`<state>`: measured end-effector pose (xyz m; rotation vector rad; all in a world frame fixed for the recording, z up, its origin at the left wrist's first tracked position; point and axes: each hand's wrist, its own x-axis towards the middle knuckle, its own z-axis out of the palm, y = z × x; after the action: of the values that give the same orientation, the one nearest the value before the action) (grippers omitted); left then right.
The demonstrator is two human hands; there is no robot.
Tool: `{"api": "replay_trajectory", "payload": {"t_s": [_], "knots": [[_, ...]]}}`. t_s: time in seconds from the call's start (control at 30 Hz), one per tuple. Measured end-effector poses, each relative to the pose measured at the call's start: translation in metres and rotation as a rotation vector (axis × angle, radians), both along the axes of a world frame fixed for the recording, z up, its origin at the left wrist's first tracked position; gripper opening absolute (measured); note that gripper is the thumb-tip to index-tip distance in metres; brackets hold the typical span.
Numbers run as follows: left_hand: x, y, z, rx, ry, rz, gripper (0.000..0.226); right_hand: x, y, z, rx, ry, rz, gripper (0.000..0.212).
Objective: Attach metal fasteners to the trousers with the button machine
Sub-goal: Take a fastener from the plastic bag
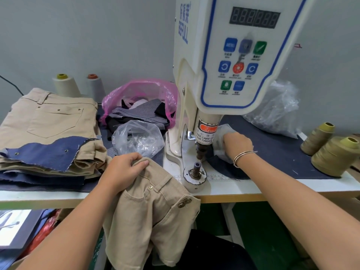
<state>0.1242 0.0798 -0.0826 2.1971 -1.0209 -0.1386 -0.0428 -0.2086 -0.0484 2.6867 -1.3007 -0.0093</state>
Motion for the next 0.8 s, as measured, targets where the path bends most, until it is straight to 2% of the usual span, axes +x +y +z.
{"api": "replay_trajectory", "payload": {"t_s": [0.13,0.17,0.4,0.5,0.57,0.7,0.8], "knots": [[0.000,0.000,-0.001,0.000,-0.005,0.002,0.017,0.002,-0.002,0.000,0.047,-0.017,-0.023,0.009],[0.000,0.000,-0.001,0.002,-0.009,0.001,0.016,0.004,-0.003,0.000,0.059,-0.027,-0.026,0.014],[0.000,0.000,-0.001,0.000,-0.012,-0.002,0.015,0.004,0.002,0.007,-0.066,-0.005,0.106,0.020],[0.001,0.000,-0.002,0.002,-0.015,-0.004,0.015,-0.001,0.001,0.014,0.055,-0.025,0.016,0.021],[0.001,0.000,-0.002,0.002,-0.013,-0.007,0.014,-0.012,0.004,0.018,0.160,-0.153,-0.039,0.022],[0.001,0.000,-0.002,0.002,-0.014,-0.005,0.015,-0.046,0.028,0.032,0.149,-0.595,0.074,0.012],[0.001,0.000,-0.002,0.001,-0.012,0.000,0.016,-0.063,0.070,0.041,0.470,-0.886,0.129,0.004]]}}
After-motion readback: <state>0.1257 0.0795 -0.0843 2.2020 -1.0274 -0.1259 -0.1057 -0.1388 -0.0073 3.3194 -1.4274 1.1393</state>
